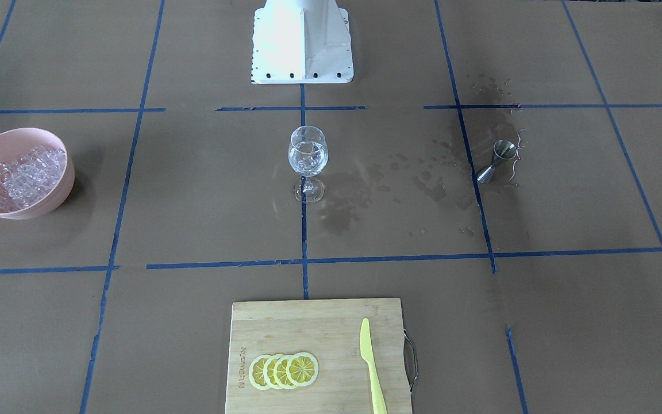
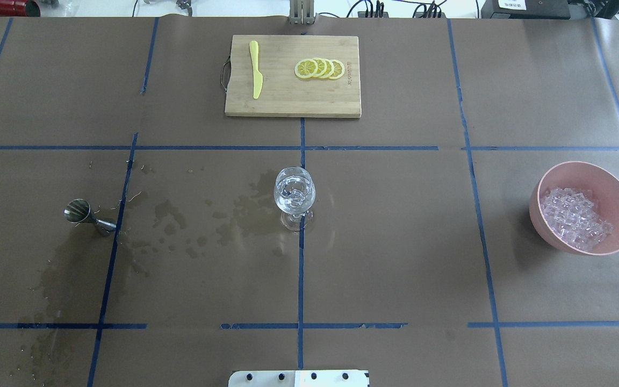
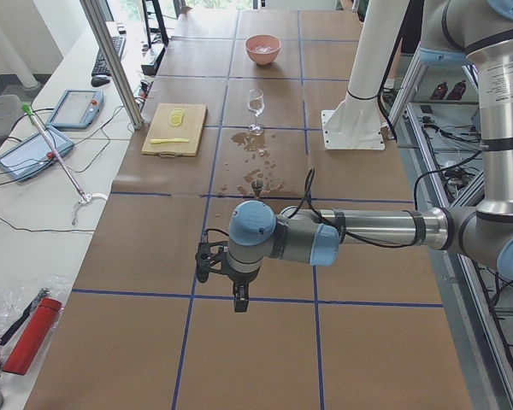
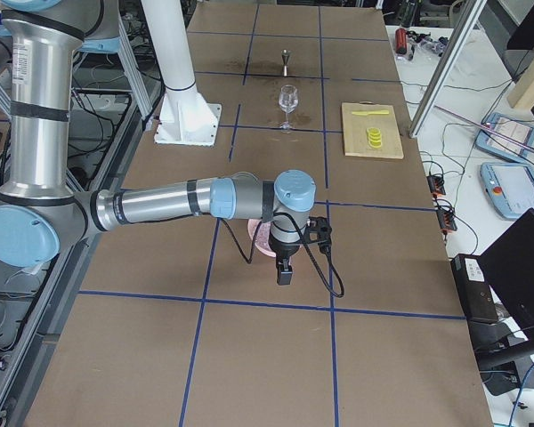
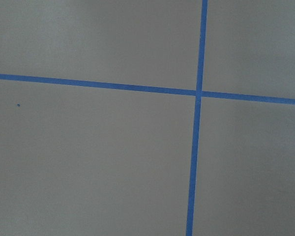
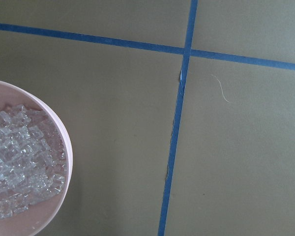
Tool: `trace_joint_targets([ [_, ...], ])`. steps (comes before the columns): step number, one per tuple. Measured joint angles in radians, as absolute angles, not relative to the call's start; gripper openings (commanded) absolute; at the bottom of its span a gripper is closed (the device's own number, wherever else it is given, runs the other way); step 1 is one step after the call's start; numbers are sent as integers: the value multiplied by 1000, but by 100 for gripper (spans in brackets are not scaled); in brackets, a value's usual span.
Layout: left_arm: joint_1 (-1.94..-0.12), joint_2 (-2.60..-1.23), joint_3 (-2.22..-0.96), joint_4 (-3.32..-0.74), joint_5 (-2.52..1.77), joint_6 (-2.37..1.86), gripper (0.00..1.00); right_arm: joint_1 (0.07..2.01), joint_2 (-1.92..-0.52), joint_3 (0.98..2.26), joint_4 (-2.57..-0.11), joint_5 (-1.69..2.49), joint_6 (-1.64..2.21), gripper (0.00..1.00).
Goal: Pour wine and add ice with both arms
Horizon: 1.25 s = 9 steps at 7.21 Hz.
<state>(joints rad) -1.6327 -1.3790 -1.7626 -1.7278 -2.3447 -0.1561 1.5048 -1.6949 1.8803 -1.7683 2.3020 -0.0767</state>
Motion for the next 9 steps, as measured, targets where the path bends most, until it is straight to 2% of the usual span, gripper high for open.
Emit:
trace_joint_targets([
  [4,-1629,-1379,-1763,-1728,-2361,-155,100,1484,-1699,1808,-1766,2258,-81,100],
  [9,-1587,-1380,-1762,-1728,-2361,-154,100,1476,-1746,1790,-1600,2296,-77,100],
])
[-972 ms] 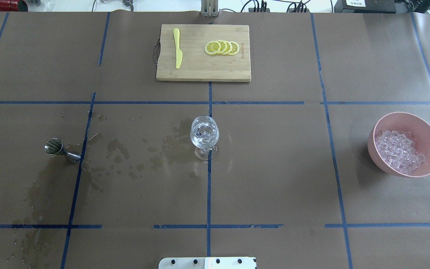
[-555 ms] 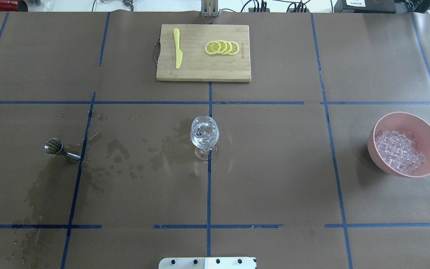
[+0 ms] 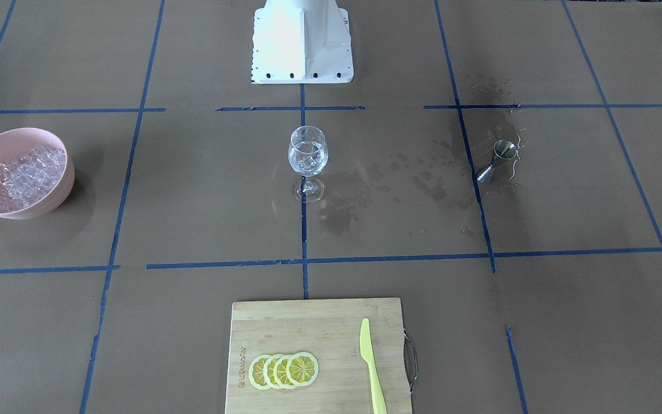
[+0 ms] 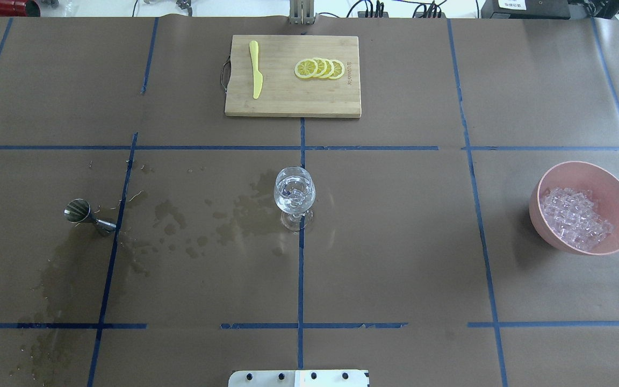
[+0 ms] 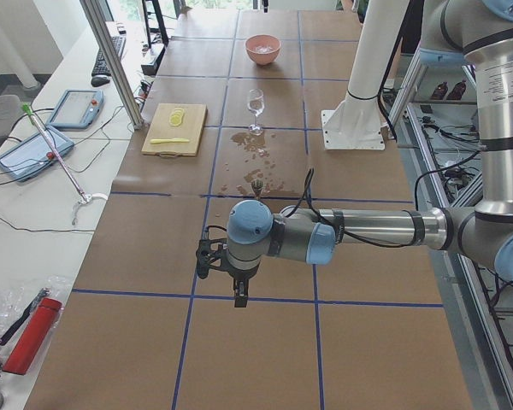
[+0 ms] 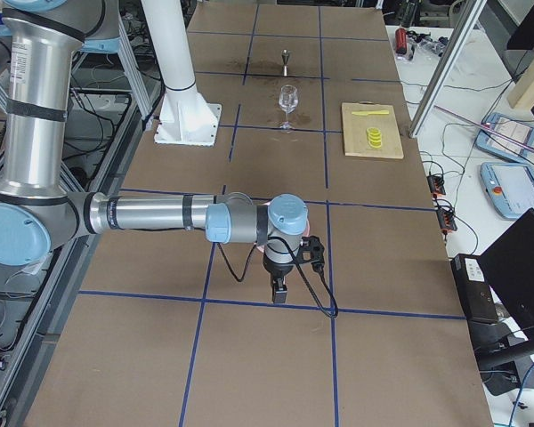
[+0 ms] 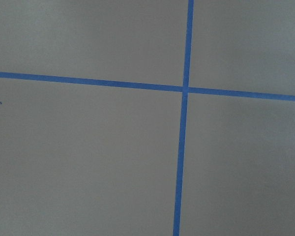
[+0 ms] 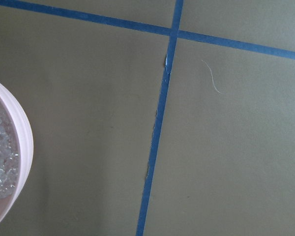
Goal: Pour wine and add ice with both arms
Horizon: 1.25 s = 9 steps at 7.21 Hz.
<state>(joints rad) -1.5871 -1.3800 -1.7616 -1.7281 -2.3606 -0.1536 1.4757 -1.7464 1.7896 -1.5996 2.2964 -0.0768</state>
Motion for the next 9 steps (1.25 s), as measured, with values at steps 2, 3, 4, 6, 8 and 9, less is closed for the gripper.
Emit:
trace_joint_targets([
  [2,-1546,-1379,-1760,-1725,-2359,-154,100,1476,-1751,1791,-1589,2317,-77,100],
  [3,-1537,-1379,-1760,-1725,-2359,-154,100,1476,-1751,1791,-1589,2320,-77,100],
  [4,-1531,-1379,-1760,-1723,-2358,-135,100,1476,-1753,1790,-1589,2322,-77,100],
  [6,-1527,-1385,-1760,-1689,-2354,-12,100,1476,-1757,1791,-1588,2324,-77,100],
  [8,-1531,-1384,-1763,-1635,-2352,102,100,1476,-1760,1793,-1588,2325,-78,100],
  [9,-1533,-1385,-1761,-1628,-2352,124,100,1476,-1760,1796,-1588,2326,-78,100],
])
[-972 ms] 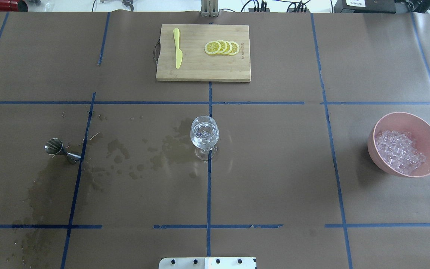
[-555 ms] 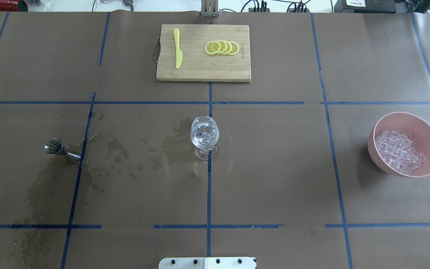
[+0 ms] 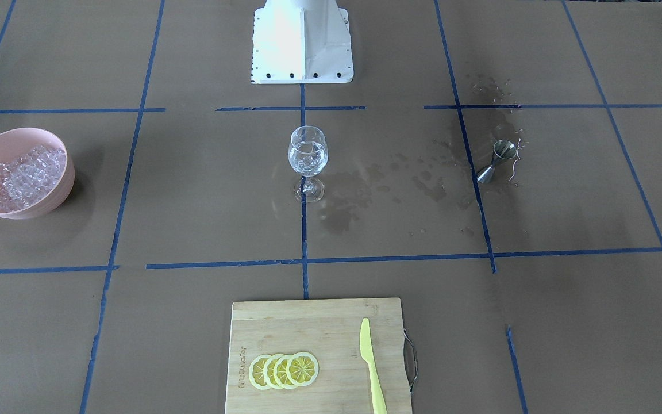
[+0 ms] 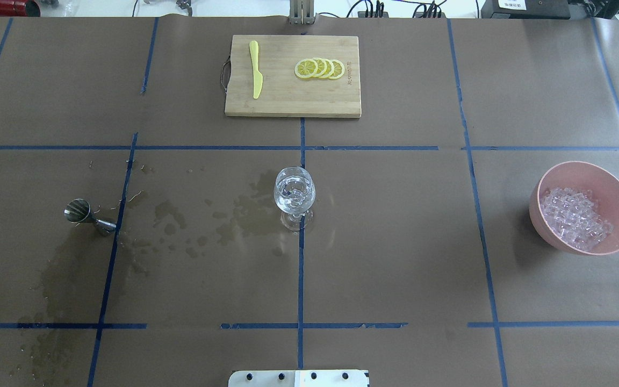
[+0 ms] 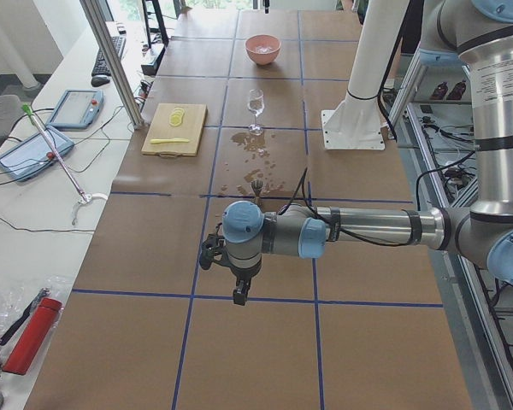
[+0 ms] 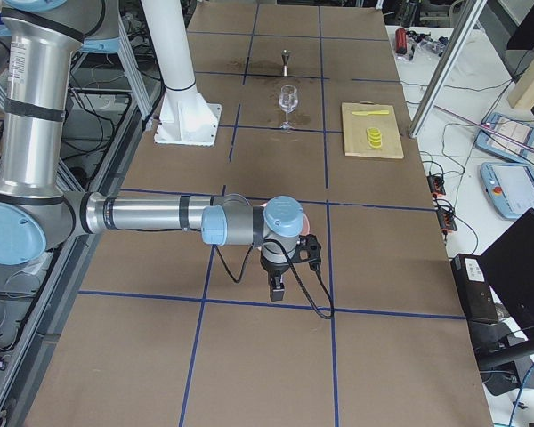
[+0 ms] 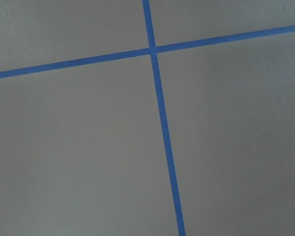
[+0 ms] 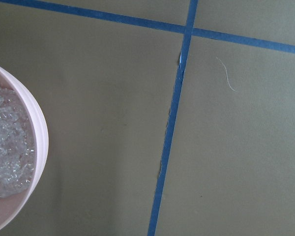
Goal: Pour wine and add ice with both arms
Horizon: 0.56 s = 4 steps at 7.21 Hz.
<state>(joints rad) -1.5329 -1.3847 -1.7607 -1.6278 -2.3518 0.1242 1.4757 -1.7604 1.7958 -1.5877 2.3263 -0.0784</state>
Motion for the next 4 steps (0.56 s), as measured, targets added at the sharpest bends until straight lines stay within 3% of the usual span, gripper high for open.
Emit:
trace_joint_targets([
  [4,-1534,-1390,-1758,-1627,-2350,135,100,1476,-1761,1802,-1586,2327,-84,100],
])
